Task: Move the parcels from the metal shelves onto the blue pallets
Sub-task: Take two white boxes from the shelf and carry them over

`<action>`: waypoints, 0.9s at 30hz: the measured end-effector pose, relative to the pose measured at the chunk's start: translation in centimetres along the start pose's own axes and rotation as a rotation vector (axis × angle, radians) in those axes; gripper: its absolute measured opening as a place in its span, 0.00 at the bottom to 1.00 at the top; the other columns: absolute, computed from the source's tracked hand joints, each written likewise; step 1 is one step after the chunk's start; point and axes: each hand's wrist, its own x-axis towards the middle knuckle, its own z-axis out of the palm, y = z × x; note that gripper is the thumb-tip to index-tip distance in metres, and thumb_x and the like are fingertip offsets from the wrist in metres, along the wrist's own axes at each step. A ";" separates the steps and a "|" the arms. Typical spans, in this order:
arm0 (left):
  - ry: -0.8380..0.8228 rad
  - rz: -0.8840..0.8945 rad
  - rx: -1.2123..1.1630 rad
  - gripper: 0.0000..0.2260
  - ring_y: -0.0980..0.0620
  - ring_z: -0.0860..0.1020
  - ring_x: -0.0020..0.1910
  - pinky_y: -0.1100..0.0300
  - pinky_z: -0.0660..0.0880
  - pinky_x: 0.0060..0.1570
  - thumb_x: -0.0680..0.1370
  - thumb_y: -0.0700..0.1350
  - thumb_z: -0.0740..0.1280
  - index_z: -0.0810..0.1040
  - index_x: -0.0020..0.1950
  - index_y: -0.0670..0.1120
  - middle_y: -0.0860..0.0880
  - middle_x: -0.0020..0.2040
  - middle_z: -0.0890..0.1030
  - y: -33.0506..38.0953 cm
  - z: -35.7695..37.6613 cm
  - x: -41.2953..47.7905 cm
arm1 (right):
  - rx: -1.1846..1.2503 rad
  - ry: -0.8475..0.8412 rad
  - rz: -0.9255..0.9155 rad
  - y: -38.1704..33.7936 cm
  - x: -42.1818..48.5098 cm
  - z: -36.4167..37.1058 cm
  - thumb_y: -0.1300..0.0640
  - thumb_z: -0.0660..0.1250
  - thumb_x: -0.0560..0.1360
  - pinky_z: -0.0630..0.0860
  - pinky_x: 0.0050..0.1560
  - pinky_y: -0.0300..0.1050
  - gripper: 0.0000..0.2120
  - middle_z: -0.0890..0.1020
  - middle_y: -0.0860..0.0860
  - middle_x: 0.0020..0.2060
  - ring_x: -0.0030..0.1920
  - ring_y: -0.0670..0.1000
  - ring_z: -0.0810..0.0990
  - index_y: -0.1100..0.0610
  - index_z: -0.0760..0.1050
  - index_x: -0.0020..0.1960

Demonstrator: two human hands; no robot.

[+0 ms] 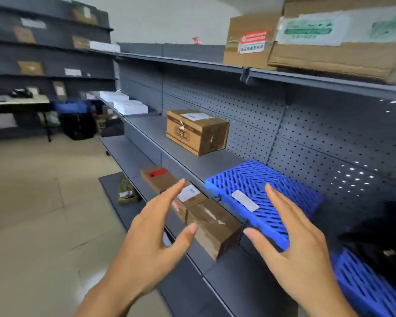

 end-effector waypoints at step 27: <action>0.330 -0.371 0.308 0.33 0.71 0.61 0.74 0.67 0.59 0.69 0.74 0.66 0.61 0.55 0.78 0.68 0.71 0.74 0.65 -14.4 -18.5 -6.4 | 0.458 -0.357 -0.248 -15.1 7.9 26.1 0.33 0.67 0.70 0.60 0.64 0.19 0.37 0.67 0.23 0.70 0.69 0.27 0.66 0.42 0.67 0.76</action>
